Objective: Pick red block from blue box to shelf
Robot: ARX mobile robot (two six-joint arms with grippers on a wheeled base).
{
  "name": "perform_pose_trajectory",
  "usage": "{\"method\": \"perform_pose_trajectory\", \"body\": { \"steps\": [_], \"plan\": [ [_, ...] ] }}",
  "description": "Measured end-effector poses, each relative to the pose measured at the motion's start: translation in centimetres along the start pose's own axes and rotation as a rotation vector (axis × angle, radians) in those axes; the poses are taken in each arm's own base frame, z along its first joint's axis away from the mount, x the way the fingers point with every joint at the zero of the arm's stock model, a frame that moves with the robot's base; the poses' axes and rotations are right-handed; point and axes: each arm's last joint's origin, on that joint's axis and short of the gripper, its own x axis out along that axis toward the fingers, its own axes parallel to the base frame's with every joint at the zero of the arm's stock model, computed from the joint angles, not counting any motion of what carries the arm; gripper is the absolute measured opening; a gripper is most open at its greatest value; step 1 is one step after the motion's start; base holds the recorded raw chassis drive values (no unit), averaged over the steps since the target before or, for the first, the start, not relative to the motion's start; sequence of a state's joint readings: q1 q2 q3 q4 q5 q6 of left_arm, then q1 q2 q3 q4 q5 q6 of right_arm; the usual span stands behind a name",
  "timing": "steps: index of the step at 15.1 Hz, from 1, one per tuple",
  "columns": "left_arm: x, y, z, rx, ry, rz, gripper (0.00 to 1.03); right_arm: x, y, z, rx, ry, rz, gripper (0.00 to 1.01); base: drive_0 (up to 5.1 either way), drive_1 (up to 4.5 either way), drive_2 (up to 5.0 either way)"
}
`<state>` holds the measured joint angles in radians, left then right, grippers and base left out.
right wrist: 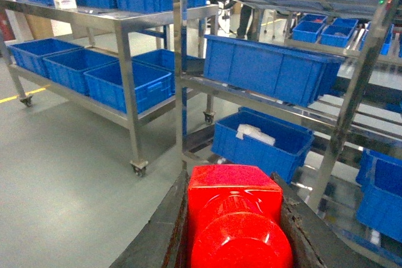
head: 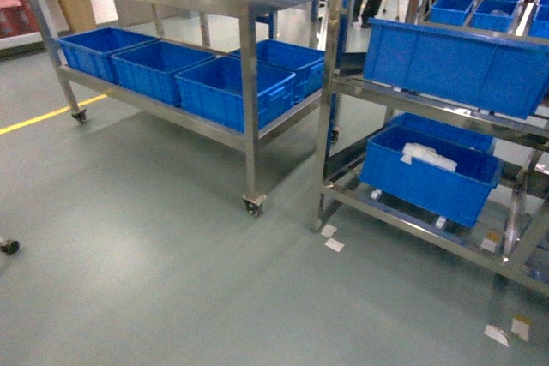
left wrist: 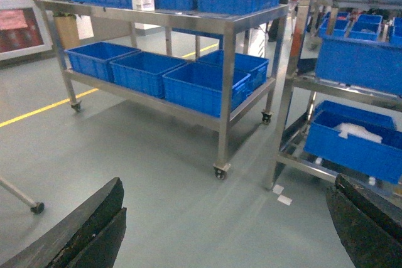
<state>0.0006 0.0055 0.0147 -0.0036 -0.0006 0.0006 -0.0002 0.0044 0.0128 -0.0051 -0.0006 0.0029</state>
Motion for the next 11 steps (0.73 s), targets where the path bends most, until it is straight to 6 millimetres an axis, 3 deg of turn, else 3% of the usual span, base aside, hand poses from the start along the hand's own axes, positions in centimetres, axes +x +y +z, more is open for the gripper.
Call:
{"method": "perform_pose_trajectory", "body": {
  "steps": [11],
  "plan": [
    [0.0,-0.01,0.0,0.0,0.0,-0.001,0.98,0.0,0.0,0.0,0.0,0.0,0.0,0.28,-1.5,-1.46,-1.5]
  ]
}}
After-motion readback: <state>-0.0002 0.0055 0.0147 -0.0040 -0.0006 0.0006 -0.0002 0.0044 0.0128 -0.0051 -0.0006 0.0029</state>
